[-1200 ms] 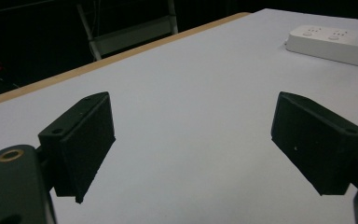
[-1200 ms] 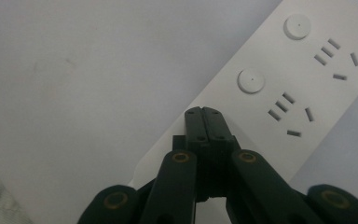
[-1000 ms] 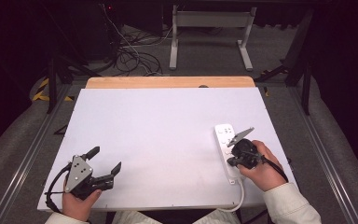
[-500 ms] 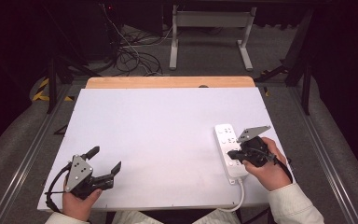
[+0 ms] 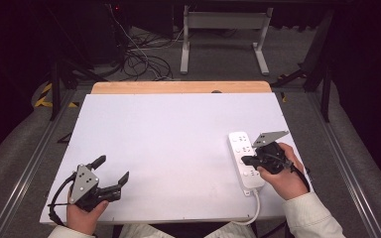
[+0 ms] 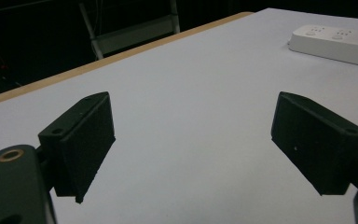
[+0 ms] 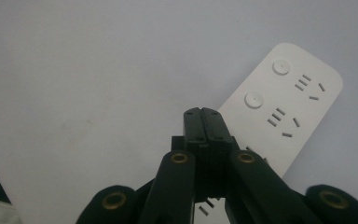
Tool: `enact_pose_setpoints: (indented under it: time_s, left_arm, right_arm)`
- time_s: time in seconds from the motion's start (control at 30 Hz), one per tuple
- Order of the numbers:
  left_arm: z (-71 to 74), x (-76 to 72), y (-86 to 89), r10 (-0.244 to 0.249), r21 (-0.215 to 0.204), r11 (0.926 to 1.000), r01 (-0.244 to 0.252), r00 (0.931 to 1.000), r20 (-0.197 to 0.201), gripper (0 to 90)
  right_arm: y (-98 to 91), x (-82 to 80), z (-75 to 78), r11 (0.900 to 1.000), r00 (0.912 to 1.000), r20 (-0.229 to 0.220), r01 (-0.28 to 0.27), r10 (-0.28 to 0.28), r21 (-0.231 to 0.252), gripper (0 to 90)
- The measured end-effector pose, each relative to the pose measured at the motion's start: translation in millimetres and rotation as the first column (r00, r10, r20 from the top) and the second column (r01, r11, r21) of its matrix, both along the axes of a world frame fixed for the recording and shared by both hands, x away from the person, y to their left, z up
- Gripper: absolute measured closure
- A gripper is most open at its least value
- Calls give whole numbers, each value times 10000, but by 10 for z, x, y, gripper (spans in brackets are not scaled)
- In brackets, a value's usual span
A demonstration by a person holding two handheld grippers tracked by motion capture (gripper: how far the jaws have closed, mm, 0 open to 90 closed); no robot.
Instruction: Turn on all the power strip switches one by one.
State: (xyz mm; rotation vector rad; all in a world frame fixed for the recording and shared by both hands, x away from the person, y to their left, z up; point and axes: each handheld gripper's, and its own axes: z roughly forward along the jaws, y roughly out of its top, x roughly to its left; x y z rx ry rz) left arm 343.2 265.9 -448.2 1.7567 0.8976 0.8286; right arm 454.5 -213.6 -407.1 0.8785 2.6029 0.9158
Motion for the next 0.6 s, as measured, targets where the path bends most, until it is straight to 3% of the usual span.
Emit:
enact_pose_setpoints:
  time_s: [0.27,0.6]
  left_arm:
    - [-1,0,1,-6,7,10000,6,10000,-8,137]
    - [-1,-1,1,-17,15,10000,17,10000,-11,137]
  right_arm:
    - [-11,113,-56,9998,9998,-83,193,-192,92,900]
    - [11,257,-233,9991,9983,-404,409,-412,-76,900]
